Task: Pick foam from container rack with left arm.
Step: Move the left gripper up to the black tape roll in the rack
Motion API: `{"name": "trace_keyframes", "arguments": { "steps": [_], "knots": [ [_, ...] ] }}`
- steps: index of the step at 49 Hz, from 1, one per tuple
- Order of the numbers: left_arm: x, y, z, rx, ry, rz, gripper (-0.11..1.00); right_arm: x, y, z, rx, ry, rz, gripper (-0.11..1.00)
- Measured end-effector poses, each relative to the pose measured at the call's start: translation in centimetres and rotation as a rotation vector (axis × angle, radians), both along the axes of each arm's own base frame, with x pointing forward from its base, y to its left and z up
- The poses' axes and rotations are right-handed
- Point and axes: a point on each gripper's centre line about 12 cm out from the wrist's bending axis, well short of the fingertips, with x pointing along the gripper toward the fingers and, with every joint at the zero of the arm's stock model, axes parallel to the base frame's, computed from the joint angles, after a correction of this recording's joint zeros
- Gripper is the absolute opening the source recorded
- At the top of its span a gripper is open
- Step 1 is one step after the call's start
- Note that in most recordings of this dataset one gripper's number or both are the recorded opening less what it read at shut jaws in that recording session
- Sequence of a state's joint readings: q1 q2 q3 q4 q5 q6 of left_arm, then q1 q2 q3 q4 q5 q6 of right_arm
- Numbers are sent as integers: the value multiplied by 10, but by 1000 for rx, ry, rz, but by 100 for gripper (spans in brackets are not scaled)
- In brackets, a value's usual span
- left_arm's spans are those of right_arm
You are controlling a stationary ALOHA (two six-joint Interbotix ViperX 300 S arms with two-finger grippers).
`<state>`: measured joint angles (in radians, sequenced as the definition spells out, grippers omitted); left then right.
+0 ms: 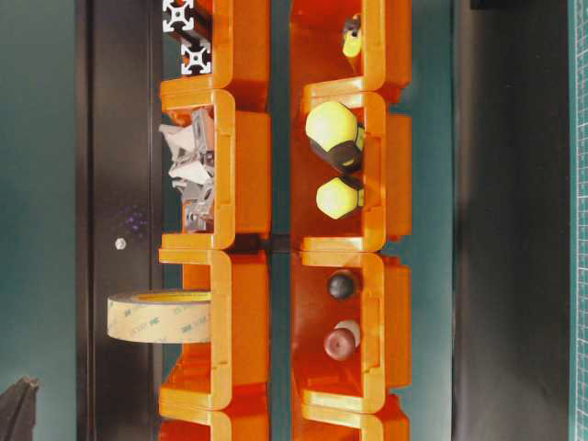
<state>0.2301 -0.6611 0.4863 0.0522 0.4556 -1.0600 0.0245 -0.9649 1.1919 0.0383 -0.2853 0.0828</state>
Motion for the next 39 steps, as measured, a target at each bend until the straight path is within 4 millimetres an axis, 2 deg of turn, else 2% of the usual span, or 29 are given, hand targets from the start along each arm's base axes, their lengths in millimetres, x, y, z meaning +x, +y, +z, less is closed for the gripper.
{"name": "trace_keyframes", "arguments": {
  "steps": [12, 15, 25, 39],
  "knots": [
    [12, 4, -12, -52, 110, 18, 79, 0, 3, 0, -1, 0, 14, -1],
    [16, 5, -12, -55, 117, 18, 89, 0, 4, 0, -1, -2, 19, -1],
    [30, 10, -9, -61, 117, 23, 89, 0, 5, 0, 0, 2, 26, -1],
    [52, 18, -24, -79, 175, 36, 89, -1, 8, 0, 0, -2, 40, -1]
  ]
}}
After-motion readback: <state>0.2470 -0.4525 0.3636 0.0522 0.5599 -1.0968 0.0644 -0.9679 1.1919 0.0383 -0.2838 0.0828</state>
